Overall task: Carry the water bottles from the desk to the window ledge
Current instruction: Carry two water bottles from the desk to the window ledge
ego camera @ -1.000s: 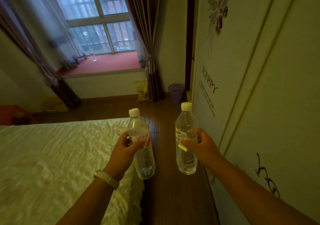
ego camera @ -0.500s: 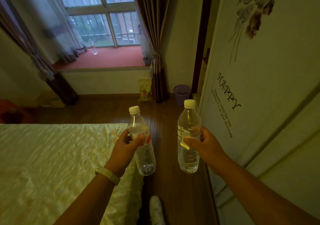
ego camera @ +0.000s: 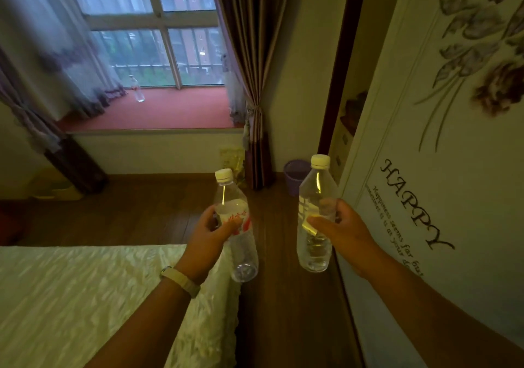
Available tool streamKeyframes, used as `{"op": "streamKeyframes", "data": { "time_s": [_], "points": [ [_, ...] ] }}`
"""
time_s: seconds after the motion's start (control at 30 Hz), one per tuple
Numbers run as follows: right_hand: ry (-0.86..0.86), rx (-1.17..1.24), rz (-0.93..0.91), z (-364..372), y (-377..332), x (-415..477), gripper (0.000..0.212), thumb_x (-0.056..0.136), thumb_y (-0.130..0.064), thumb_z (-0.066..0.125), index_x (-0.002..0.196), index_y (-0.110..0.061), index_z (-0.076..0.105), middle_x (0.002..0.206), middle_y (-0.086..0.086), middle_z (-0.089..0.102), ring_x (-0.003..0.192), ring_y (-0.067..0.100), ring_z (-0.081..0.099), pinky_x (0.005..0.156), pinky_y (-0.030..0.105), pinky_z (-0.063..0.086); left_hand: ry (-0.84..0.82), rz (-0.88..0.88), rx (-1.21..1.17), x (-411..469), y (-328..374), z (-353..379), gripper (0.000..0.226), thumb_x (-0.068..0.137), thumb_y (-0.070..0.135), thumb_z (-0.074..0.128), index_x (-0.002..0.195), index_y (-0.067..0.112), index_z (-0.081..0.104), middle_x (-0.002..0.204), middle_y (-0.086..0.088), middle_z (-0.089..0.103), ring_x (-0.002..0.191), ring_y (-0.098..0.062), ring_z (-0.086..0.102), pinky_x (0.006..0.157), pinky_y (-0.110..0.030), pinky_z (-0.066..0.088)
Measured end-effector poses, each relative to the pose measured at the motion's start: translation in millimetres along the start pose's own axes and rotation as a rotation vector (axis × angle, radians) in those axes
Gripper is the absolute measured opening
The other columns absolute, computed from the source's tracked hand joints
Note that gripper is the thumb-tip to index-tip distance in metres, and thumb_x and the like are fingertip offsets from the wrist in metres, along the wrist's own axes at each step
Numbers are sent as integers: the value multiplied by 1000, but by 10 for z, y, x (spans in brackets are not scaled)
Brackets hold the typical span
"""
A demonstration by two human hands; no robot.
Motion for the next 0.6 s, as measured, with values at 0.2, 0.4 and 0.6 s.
{"op": "streamKeyframes", "data": {
  "time_s": [0.2,0.4,0.6],
  "points": [
    [-21,65,-5,16,-129,790,42,81,-27,74,120,-23,58,108,1,69,96,18,69,72,31,54,17,3,3,655,107,-86,28,82,27,71,108,33,65,103,-2,73,93,-18,72,68,-25,58],
    [-77,86,18,89,53,1771,44,80,-28,76,119,-26,58,110,0,68,98,18,68,73,33,55,75,-21,20,1413,49,-47,37,79,29,71,115,25,62,107,-3,72,97,-20,71,75,-31,57],
    [-197,72,9,207,41,2921,44,76,-32,78,114,-33,57,110,-4,67,99,16,66,80,40,57,180,-23,36,2307,136,121,41,76,32,72,116,24,62,106,-1,74,96,-19,72,70,-25,59]
  ]
}}
Point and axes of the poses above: each hand's wrist, its own x-axis towards the middle knuckle, its own z-axis out of the palm, y = z × x, the point moved 7 cm from there along x, towards the middle knuckle
